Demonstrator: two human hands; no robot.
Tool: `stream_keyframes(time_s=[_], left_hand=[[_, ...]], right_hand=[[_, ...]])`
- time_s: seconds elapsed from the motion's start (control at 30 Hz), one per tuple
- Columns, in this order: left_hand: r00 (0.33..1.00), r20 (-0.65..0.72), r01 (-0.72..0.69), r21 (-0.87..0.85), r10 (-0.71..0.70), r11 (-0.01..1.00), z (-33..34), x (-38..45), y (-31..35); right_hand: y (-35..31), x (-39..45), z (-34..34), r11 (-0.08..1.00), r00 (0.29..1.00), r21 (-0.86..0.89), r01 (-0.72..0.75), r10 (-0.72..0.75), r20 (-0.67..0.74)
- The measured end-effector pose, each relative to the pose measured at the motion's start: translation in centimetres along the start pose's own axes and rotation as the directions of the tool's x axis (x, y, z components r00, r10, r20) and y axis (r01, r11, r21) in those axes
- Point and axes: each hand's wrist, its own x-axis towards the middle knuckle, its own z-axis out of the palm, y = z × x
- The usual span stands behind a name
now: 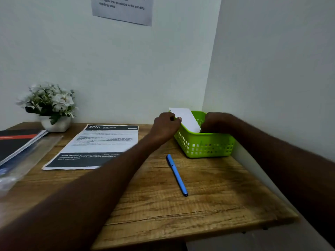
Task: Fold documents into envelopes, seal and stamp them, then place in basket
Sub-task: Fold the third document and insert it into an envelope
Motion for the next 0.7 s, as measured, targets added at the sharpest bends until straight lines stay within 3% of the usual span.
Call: stream_keyframes(time_s=[0.23, 0.27, 0.33, 0.43, 0.5, 0.6, 0.7], left_hand=[[0.999, 0.019, -0.032, 0.014, 0.031, 0.999, -0.3, -0.2, -0.1], [0.999, 0.011, -0.037, 0.015, 0.037, 0.999, -0.4, -0.3, -0.1], [0.999, -0.023, -0.047, 0.013, 0.047, 0.999, -0.8, -0.4, 0.2], [0.992, -0.108, -0.062, 0.018, 0.063, 0.998, -2.4, -0.5, 0.9], [0.980, -0.178, -0.076, 0.070, 0.087, 0.995, -4.5, -0.9, 1.1], [0.958, -0.249, -0.098, 0.176, 0.140, 0.980, -8.6, -2.4, 0.0], [0.955, -0.244, -0.074, 0.348, 0.167, 0.935, -13.9, -4.4, -2.4]], right_hand=[[-0.7, 1.4, 0.6, 0.990, 0.999, 0.135, -0.027, 0.023, 0.028], [-0.8, 1.2, 0.8, 0.991, 0.999, 0.131, -0.041, 0.043, -0.007], [-1.4, 0.0, 0.8, 0.995, 0.977, 0.090, -0.047, 0.065, -0.204], [-4.1, -3.0, 0.4, 0.982, 0.846, 0.184, 0.046, 0.059, -0.530], [-6.7, -5.4, 0.4, 0.942, 0.767, 0.285, 0.176, 0.050, -0.640], [-10.5, -7.9, 1.6, 0.878, 0.721, 0.344, 0.334, -0.002, -0.693], [-14.1, -8.5, 3.4, 0.833, 0.796, 0.406, 0.376, -0.066, -0.601]])
